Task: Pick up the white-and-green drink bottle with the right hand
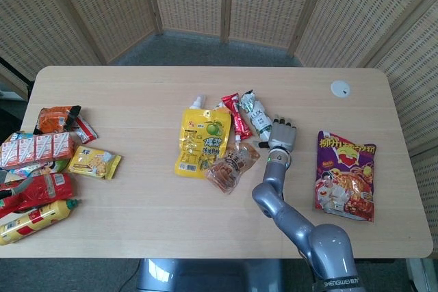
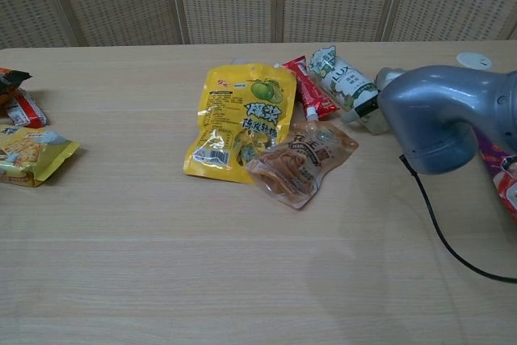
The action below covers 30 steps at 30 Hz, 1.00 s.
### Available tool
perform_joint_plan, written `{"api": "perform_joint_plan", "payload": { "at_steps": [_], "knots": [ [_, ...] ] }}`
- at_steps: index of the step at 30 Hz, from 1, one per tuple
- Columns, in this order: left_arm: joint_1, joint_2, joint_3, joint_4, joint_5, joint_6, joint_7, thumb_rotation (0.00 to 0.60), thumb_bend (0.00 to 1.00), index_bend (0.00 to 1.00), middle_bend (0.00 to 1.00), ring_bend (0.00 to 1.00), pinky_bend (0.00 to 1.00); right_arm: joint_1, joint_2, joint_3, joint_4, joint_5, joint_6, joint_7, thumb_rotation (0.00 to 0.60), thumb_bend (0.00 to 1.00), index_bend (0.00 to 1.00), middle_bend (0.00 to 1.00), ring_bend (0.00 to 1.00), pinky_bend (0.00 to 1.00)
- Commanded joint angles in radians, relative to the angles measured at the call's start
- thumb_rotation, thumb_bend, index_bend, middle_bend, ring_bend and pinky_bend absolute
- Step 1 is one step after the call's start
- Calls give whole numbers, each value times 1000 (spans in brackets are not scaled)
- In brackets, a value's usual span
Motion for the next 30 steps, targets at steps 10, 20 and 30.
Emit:
{"api": "perform_joint_plan", "payload": {
  "at_steps": [10, 20, 30],
  "knots": [
    [1, 0, 0, -6, 9, 5, 3, 346, 0, 0, 0, 0, 0, -12, -29, 11, 47, -132, 19, 146, 600, 171, 586, 631, 759, 996],
    [2, 4, 3, -16, 33, 12, -1, 348, 0, 0, 0, 0, 0, -80, 47, -1, -143, -230, 160, 202, 600, 198, 600, 639, 762, 996],
    [6, 13, 5, -30, 56, 24, -16, 348, 0, 0, 0, 0, 0, -217, 216, -25, -536, -290, 369, 170, 600, 210, 611, 644, 766, 997]
  ]
}}
